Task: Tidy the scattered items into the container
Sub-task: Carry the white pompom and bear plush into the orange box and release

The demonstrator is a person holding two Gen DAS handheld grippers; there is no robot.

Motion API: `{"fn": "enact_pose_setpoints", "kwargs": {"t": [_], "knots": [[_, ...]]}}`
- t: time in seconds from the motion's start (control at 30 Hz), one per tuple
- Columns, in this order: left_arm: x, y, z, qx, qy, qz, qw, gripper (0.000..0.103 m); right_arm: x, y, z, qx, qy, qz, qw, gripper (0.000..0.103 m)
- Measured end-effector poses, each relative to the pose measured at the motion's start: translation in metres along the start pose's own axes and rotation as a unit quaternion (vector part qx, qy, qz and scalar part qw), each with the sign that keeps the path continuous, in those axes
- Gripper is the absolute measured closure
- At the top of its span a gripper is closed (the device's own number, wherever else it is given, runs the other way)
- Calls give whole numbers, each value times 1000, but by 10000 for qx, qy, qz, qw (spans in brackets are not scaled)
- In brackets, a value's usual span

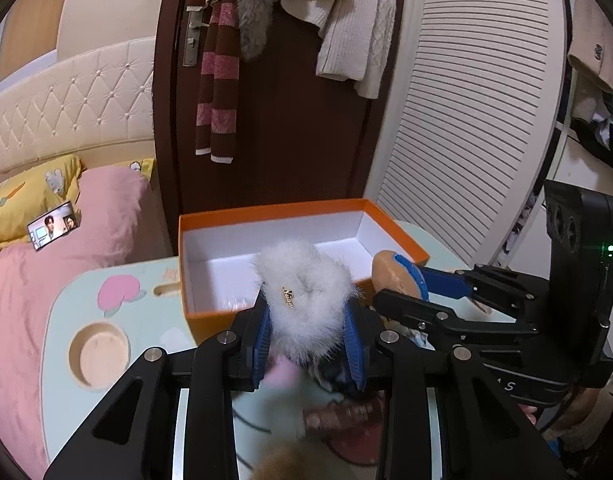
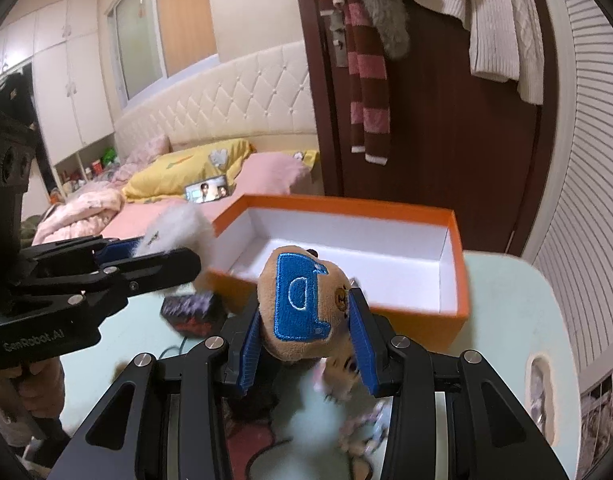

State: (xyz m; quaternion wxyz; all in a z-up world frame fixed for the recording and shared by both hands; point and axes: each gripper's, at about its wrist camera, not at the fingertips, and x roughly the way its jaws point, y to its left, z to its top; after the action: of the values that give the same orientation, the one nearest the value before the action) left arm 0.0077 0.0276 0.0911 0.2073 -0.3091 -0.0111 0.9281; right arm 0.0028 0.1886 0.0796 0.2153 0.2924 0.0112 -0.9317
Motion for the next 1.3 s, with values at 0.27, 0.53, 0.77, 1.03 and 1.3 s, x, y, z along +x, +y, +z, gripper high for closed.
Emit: {"fn": "enact_pose_setpoints", "kwargs": {"t": [0.27,0.53,0.77,1.03,1.3], "knots": [[27,5,24,-3,19,-26,10000,70,25,-15,28,11,-92,-57,9999,64],[59,16,29,-135,286,44,9995,70,52,-22,37,48,28,-25,10000,64],[70,22,26,-233,388,44,9990,70,67,-29,35,156,180,14,9997,64],[73,25,25,-285,383,170,9987,60,69,-32,34,225,175,2,9996,59],[54,42,25,-1009,-58,22,9949,19,64,-41,30,497,113,-124,9986,27]]}}
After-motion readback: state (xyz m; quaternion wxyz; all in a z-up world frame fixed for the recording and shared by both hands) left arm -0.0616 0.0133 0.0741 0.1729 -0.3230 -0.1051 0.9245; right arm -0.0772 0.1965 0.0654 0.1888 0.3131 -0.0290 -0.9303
